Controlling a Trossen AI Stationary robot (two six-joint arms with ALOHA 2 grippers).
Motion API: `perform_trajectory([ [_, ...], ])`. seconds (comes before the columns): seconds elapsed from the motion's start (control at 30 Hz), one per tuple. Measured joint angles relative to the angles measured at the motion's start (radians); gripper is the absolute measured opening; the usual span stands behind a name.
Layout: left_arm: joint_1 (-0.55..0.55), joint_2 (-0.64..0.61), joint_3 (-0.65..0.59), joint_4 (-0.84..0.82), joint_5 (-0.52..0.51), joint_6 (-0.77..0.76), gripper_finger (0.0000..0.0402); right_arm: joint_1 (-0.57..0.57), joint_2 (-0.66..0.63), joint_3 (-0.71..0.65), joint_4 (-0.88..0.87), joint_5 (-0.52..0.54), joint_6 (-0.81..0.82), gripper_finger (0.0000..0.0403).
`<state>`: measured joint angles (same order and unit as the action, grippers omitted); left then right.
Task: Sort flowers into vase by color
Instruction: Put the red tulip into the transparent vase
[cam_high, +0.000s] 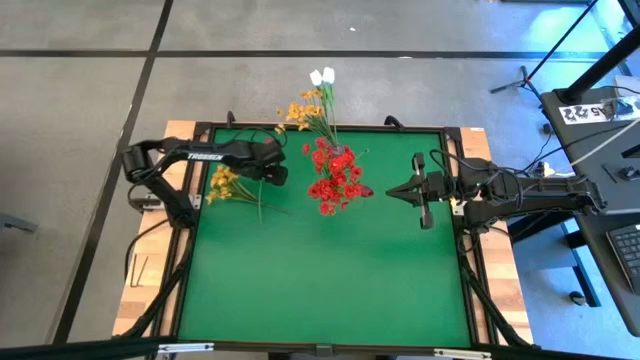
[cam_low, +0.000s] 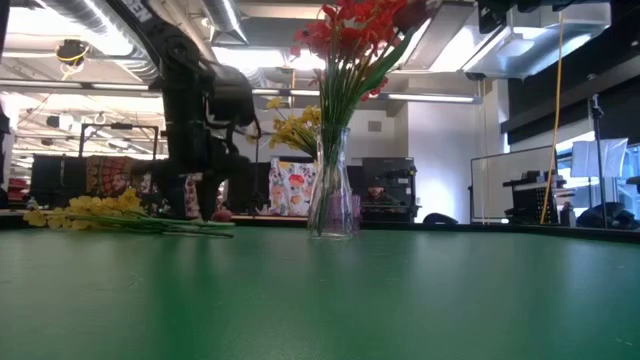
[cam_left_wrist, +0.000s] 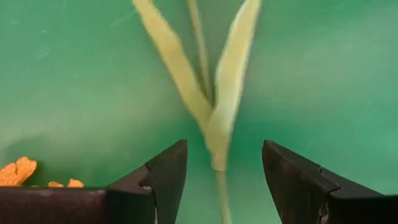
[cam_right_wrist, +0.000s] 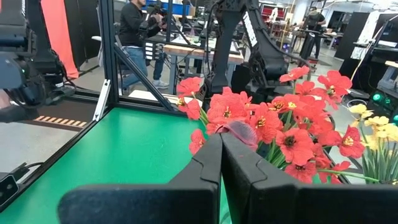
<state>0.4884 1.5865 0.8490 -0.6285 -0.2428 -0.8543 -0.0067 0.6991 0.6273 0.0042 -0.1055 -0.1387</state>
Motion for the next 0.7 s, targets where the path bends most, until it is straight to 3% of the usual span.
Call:
perform_trajectory([
  [0.33, 0.023, 0.068, 0.0, 0.029, 0.004, -0.002, 0.018, 0.0, 0.0, 0.0, -0.002, 0.0, 0.0, 0.001],
  [0.5, 0.026, 0.07, 0.001, 0.056, 0.009, -0.009, 0.0121, 0.0, 0.0, 0.0, -0.001, 0.001, 0.0, 0.001],
  [0.7, 0.027, 0.07, 0.0, 0.105, 0.018, -0.026, 0.0021, 0.0, 0.0, 0.0, -0.001, 0.008, 0.001, 0.001],
])
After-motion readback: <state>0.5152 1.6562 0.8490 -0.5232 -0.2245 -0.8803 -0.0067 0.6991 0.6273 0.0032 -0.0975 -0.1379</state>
